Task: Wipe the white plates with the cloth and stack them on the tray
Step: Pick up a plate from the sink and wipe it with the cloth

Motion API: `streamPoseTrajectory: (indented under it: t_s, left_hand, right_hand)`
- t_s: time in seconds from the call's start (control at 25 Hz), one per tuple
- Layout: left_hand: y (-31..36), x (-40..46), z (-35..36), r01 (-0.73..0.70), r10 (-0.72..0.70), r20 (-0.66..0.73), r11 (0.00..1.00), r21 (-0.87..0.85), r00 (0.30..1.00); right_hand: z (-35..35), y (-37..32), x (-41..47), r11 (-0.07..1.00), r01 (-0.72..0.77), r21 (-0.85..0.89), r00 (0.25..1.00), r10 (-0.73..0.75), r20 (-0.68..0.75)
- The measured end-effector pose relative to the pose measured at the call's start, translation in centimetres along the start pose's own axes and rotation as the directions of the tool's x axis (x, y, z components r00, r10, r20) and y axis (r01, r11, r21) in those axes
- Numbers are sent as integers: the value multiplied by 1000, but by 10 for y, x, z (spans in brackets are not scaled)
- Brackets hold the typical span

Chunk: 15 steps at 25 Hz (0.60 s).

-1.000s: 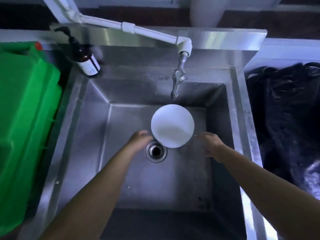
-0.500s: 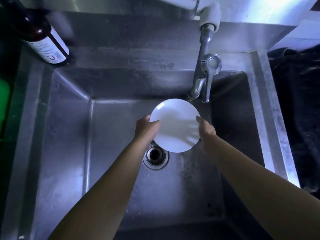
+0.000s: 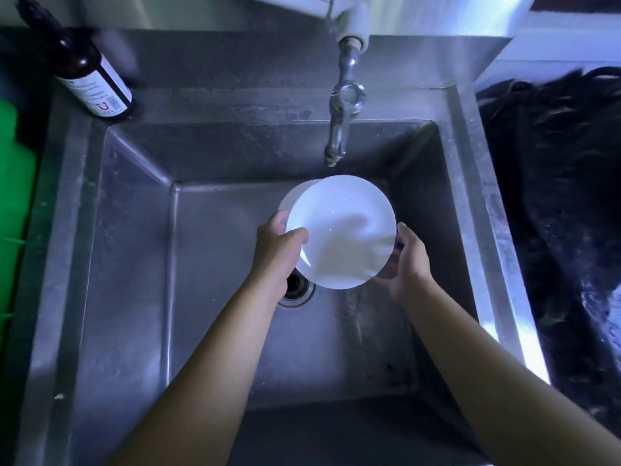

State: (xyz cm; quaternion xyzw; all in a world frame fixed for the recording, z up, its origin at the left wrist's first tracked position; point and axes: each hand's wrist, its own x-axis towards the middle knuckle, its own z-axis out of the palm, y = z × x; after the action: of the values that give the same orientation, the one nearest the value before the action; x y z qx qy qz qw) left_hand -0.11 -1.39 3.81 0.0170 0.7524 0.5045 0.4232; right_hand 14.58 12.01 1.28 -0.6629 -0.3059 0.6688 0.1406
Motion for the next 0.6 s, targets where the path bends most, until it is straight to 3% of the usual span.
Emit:
streamPoseTrajectory:
  t_s: [0.2, 0.36, 0.6]
  left_hand:
    - [6, -94, 17, -174, 171, -76, 984, -33, 982]
    - [18, -168, 20, -371, 371, -130, 928, 24, 920]
    - [58, -249, 17, -657, 656, 30, 754, -4, 754]
  right_hand:
    - [-63, 12, -81, 977, 213, -22, 976, -211, 53]
    - [-100, 3, -150, 906, 416, 72, 897, -422, 133]
    - [-127, -20, -219, 812, 525, 255, 802, -572, 169]
